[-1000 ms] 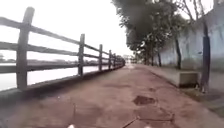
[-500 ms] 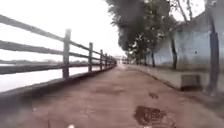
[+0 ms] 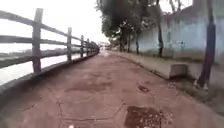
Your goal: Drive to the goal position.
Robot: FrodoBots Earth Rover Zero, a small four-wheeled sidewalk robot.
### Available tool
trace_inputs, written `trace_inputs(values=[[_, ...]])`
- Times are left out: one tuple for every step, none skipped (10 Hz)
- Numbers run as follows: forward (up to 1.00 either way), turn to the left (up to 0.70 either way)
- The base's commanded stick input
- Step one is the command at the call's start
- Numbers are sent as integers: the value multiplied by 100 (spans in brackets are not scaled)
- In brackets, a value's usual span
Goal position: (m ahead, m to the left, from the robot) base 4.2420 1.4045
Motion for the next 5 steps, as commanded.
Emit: trace_inputs(values=[[0,0],[0,0],[0,0],[0,0],[0,0]])
